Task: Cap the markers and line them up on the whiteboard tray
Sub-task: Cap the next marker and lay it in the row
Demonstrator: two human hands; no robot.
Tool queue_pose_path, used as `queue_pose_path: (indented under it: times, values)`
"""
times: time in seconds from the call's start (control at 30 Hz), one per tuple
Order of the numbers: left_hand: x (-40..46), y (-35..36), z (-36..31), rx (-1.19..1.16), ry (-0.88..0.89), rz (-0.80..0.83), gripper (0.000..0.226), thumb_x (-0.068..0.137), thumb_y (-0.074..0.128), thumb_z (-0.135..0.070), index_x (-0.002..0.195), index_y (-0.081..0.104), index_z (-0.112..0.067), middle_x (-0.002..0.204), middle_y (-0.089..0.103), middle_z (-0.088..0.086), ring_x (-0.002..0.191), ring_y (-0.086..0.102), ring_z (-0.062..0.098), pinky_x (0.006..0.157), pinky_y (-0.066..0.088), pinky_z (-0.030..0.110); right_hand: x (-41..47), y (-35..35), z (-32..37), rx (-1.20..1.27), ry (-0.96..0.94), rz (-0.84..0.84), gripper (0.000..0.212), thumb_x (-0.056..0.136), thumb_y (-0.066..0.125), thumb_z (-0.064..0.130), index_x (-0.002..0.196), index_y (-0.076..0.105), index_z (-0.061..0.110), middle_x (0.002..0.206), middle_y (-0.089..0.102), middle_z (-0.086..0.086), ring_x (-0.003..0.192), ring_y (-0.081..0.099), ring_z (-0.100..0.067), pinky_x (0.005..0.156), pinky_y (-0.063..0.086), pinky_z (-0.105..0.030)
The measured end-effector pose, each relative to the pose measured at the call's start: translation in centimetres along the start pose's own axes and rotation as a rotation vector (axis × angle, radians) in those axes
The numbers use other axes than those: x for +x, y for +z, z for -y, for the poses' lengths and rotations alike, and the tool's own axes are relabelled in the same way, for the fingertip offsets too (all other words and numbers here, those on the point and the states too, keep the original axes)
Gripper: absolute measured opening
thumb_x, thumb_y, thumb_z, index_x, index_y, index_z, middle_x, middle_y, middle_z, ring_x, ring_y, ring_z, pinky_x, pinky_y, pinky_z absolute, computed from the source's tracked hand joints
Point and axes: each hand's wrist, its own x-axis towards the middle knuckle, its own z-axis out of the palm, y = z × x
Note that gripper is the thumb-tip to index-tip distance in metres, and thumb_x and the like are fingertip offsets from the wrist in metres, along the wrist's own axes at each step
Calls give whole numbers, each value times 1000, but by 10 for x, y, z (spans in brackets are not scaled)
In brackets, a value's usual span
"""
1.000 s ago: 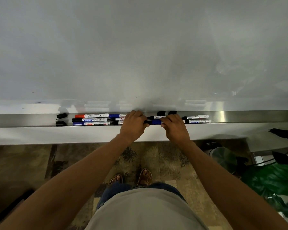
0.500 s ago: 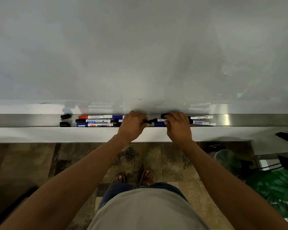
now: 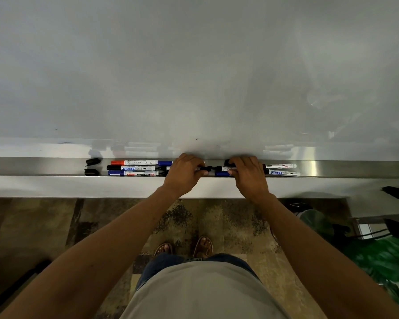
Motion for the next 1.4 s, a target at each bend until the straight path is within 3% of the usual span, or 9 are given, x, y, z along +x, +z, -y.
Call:
queue_pose_path:
  times: [0.1,0.37,0.73,0.83,1.0,1.13,1.2,1.27,1.4]
  values:
    - [-1,-2,-1,-16,-1,0,20,84,69,-26,93,70,-9,90,68,8,88,54,24,74,37,28,1,-1,0,4,-4,27,24,84,68,18,107,63,13,106,62,-11,102,49,-35,79,38,-42]
    - [-2,-6,-1,-74,-57,20,19,89,63,-29,99,68,-14,92,69,7,91,54,22,72,40,28,-2,-4,0,-11,-69,-19,20,85,65,8,105,64,11,103,59,-13,102,49,-35,80,40,-42]
    - [-5,-10,-10,-106,-44,2,18,86,66,-25,100,67,-14,92,68,3,83,52,15,72,44,30,-3,-9,13,-42,-142,-38,21,82,63,4,102,65,12,91,65,-11,88,57,-33,79,41,-41]
    - [-5,-13,-14,-143,-31,-18,15,85,68,-21,98,67,-13,92,69,5,82,58,18,74,47,31,-3,-12,20,18,-133,-10,19,94,45,19,101,63,15,90,63,-7,85,55,-30,76,38,-41]
    - [-8,-17,-22,-250,26,-21,16,82,72,-19,95,68,-12,90,68,3,76,57,12,68,45,21,-2,-26,40,40,34,133,59,90,17,66,86,61,27,83,63,5,85,53,-19,82,34,-43]
    - [-13,-16,-29,-303,120,-66,22,80,72,-10,101,65,-8,91,65,6,77,58,16,69,47,22,1,-35,51,39,170,182,69,72,13,88,56,46,29,58,52,10,71,55,-18,83,33,-43]
    - [-15,-15,-29,-290,159,-81,27,80,71,-4,106,63,-6,93,64,9,78,59,17,70,48,23,1,-38,52,56,202,214,69,61,11,95,53,42,33,57,53,10,72,58,-18,87,35,-45]
    - [-17,-14,-27,-268,192,-92,28,79,70,-1,106,64,-5,91,63,10,78,58,17,70,47,21,2,-39,54,51,219,245,81,53,8,99,57,51,31,61,59,8,73,59,-19,90,36,-48]
    - [-20,-16,-26,-263,238,-102,20,75,71,4,93,68,-4,84,62,9,76,56,14,67,46,20,5,-42,58,97,254,334,79,53,19,99,51,46,24,55,53,8,67,53,-15,91,37,-52]
